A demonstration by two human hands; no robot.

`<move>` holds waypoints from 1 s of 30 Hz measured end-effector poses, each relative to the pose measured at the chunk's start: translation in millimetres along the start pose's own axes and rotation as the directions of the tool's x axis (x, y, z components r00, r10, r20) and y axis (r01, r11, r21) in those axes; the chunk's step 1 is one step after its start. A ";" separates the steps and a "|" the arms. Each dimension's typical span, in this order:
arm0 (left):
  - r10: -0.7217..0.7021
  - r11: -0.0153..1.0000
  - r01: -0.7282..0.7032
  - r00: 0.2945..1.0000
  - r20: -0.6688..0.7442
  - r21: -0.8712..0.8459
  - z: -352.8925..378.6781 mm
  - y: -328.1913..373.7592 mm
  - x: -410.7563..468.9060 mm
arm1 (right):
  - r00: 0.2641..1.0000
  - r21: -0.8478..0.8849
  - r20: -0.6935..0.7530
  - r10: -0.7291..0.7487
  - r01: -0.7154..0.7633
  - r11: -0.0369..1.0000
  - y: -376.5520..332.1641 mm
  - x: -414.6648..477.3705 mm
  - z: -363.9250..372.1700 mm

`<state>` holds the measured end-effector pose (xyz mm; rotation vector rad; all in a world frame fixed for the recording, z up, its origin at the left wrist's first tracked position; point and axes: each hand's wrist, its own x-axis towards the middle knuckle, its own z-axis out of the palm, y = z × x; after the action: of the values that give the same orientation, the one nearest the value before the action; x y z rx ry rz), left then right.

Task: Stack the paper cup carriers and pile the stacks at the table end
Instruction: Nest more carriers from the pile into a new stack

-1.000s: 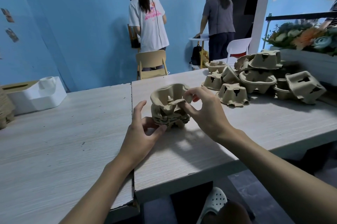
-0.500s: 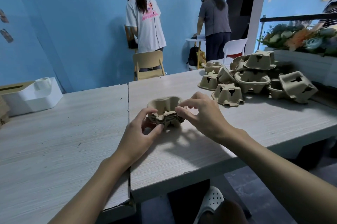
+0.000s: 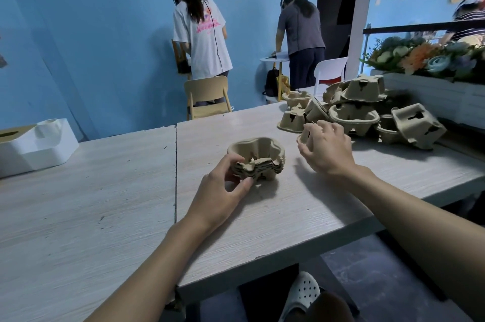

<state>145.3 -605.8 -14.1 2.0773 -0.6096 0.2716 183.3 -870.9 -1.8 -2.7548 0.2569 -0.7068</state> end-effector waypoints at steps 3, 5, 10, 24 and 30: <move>0.007 1.000 -0.008 1.000 0.009 0.015 -0.7 -0.1 -0.3 | 0.997 -0.027 0.072 0.015 -0.013 1.000 2.8 5.4 6.2; 0.011 1.000 -0.011 1.000 0.006 0.024 -0.7 0.3 -0.6 | 0.996 -0.063 0.085 0.003 0.002 0.998 4.3 6.8 7.7; 0.010 1.000 -0.010 1.000 0.004 0.019 -0.5 0.6 -1.0 | 0.994 -0.056 0.113 0.001 0.005 0.998 10.4 11.6 2.9; 0.021 0.999 -0.021 1.000 -0.012 0.037 -1.0 2.3 -1.8 | 0.986 -0.067 0.062 -0.155 0.159 0.985 4.7 -12.2 -7.0; 0.004 1.000 -0.002 0.998 -0.069 0.031 -2.4 2.1 -2.9 | 0.974 -0.016 0.209 -0.090 0.096 0.995 -1.0 -13.2 -11.2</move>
<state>141.8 -603.9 -12.4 2.0880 -0.5702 0.3550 166.5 -869.4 2.0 -2.8523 0.0933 -0.4337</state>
